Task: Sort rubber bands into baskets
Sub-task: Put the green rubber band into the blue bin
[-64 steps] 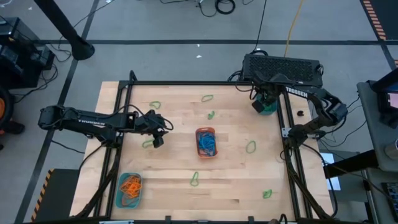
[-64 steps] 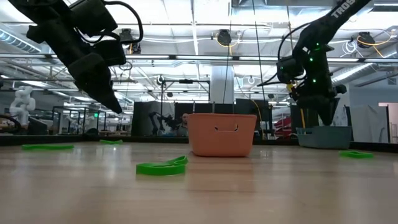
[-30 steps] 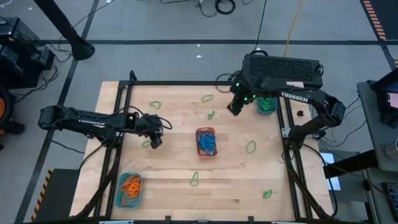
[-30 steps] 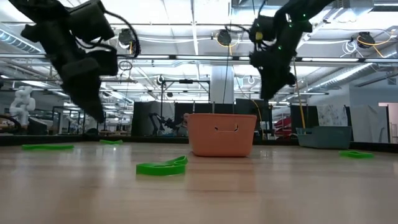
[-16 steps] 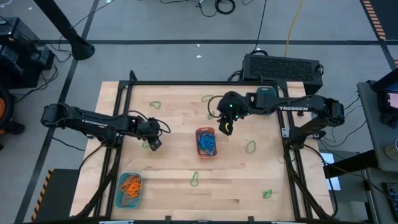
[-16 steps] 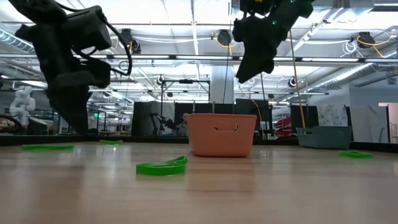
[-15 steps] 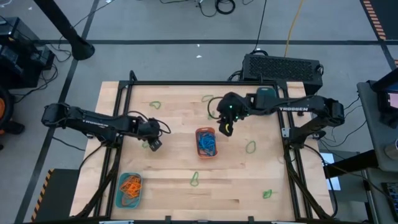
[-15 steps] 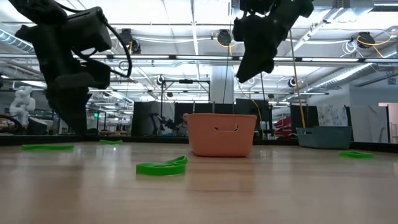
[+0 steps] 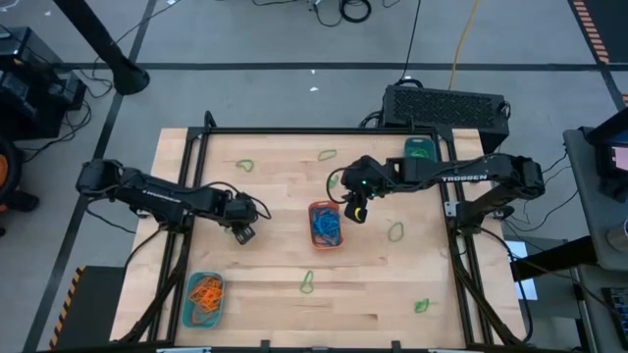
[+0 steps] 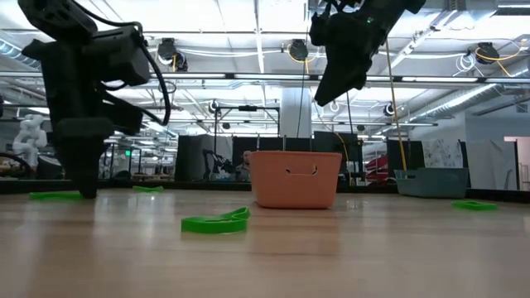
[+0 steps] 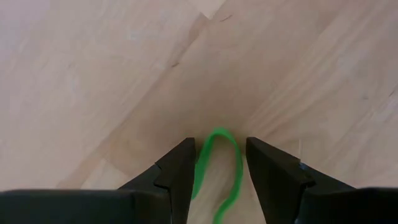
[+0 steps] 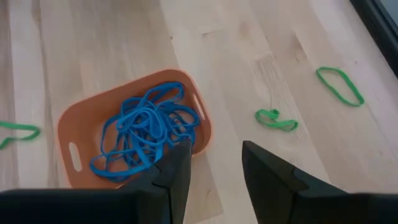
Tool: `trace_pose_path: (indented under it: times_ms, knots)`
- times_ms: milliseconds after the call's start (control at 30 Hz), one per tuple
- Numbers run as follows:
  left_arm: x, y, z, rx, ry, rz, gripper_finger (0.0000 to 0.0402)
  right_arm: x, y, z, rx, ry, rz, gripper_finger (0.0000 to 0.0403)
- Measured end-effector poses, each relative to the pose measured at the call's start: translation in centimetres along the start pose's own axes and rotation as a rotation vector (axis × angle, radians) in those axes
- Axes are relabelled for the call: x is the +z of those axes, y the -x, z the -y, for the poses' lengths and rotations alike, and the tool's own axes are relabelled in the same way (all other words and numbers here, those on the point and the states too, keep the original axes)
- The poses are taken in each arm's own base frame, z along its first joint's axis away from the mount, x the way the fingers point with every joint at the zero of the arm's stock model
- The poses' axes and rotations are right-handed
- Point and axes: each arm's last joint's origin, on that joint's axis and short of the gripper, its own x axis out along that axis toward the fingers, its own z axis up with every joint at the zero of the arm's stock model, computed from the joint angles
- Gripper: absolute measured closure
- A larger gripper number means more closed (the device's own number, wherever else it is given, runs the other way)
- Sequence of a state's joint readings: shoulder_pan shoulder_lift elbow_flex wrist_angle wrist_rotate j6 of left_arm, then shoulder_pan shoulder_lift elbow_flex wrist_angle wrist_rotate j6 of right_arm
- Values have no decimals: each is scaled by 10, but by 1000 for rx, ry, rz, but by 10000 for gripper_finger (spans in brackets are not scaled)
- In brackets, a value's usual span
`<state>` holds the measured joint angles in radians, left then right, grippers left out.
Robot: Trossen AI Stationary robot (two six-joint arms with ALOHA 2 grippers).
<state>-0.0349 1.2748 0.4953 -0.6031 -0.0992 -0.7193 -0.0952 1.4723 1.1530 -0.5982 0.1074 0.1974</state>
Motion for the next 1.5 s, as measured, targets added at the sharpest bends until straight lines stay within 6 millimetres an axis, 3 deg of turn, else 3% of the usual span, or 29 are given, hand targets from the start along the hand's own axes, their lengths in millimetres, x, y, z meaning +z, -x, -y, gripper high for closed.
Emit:
trace_pose_path:
  times_ms: [133,300,367,567,867,1167,1500]
  knots:
    - [1,-3,1,-9,-34,-8,270,1,0,0,0,-2,10,268]
    - [3,-2,4,-53,-114,11,369,6,0,-1,10,-7,60,268]
    - [3,-2,4,-60,-153,17,390,7,0,-1,13,-9,78,268]
    - [6,3,13,-99,-346,114,398,14,-5,-5,33,-10,139,268]
    - [28,48,54,-369,-691,715,400,7,-53,-39,86,83,108,268]
    - [34,73,66,-466,-674,971,400,7,-96,-92,263,291,318,268]
    - [38,81,69,-502,-648,1063,400,20,-92,-102,295,288,508,253]
